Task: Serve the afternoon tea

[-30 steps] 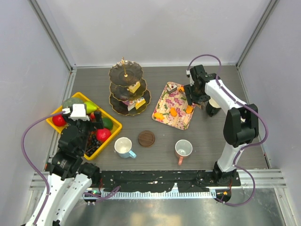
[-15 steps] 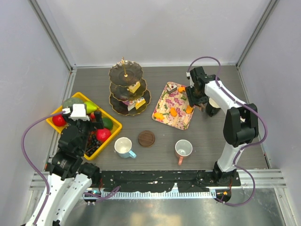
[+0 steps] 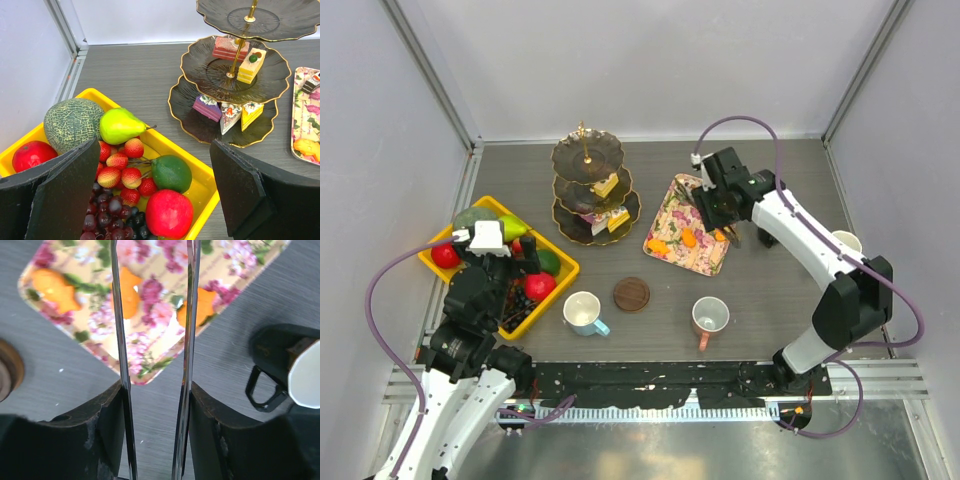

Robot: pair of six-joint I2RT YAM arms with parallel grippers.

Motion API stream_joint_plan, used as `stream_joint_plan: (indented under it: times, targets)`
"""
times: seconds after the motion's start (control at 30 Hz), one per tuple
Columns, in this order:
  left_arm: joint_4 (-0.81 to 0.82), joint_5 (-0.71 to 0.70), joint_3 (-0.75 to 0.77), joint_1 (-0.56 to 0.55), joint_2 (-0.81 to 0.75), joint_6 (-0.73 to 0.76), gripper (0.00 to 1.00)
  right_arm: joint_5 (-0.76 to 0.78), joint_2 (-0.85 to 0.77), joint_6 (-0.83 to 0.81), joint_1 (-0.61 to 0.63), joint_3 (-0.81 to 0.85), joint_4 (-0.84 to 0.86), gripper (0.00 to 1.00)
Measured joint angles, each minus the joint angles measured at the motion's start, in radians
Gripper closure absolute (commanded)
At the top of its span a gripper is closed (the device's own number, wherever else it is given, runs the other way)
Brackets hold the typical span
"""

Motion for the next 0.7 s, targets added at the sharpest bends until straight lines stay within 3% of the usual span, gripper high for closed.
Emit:
stream_joint_plan:
  times: [0.4, 0.7]
  targets:
    - [0.0, -0.005, 0.0, 0.0, 0.0, 0.0, 0.01, 0.024, -0.01, 0.053, 0.38, 0.207, -0.045, 0.48]
    - [0.0, -0.013, 0.0, 0.0, -0.003, 0.0, 0.01, -0.002, 0.116, 0.076, 0.483, 0.356, -0.011, 0.48]
